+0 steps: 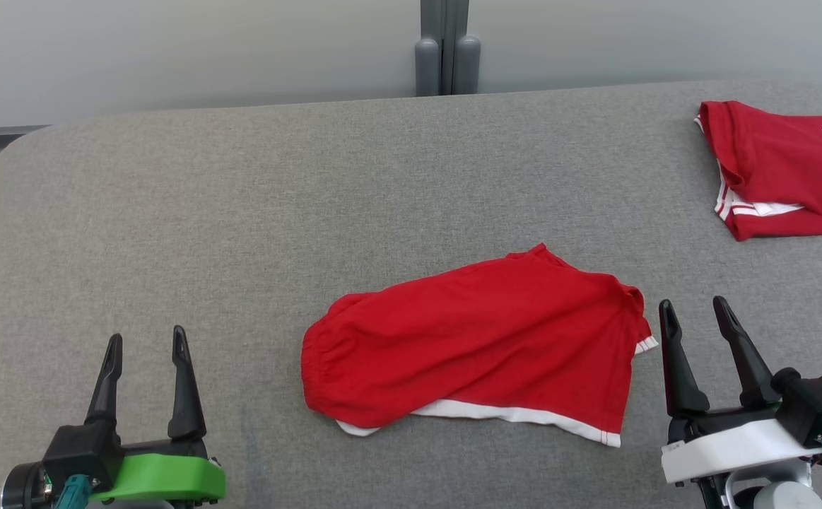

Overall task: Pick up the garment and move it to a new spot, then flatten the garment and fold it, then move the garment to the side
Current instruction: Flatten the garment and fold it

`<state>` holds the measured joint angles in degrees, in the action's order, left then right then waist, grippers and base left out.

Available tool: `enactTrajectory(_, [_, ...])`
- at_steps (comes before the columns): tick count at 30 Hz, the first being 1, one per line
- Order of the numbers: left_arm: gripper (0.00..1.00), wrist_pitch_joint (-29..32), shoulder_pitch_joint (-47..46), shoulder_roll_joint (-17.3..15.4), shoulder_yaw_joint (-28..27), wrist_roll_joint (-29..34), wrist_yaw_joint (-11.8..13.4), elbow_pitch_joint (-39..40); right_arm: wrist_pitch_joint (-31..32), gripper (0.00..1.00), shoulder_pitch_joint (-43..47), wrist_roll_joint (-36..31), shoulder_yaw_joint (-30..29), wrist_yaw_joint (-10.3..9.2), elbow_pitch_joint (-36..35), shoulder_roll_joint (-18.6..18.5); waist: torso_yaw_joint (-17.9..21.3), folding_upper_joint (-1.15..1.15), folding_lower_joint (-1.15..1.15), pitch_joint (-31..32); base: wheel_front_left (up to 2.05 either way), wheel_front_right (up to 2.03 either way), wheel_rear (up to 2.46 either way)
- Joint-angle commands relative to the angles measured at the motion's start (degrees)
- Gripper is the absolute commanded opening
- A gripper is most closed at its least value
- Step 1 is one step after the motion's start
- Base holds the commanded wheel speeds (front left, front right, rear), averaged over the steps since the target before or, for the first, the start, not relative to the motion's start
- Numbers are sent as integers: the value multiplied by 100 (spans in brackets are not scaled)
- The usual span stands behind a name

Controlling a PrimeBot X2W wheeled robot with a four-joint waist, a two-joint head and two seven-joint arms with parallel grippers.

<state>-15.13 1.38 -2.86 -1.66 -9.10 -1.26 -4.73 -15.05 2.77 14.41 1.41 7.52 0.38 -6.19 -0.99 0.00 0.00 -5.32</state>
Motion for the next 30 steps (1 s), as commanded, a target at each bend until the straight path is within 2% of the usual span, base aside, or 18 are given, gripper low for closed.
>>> enactTrajectory(1, [100, 3, 71, -9, -9, 62, -24, -21, -13, 100, 83, -37, 1, -7, -4, 20, 5, 0, 0, 11, 0, 0, 0])
enactTrajectory(5, [100, 3, 117, -9, 26, 102, -77, -114, -14, 100, 141, -29, 38, -7, 132, 81, 17, 0, 0, 32, 0, 0, 0])
enactTrajectory(10, [100, 3, 135, -10, 176, 257, -314, -492, -14, 100, 106, 55, 85, -7, 598, 22, 14, 0, 0, 31, 0, 0, 0])
enactTrajectory(17, [100, 3, 152, -190, 838, 525, -577, -1212, -14, 100, 178, 196, 288, -7, 1271, 40, 50, 0, 0, -105, 0, 0, 0])
enactTrajectory(30, [100, 3, -626, -509, 1900, 228, -622, -2149, -14, 100, -109, 432, 1190, -7, 2126, -57, 312, 0, 0, -410, 0, 0, 0])
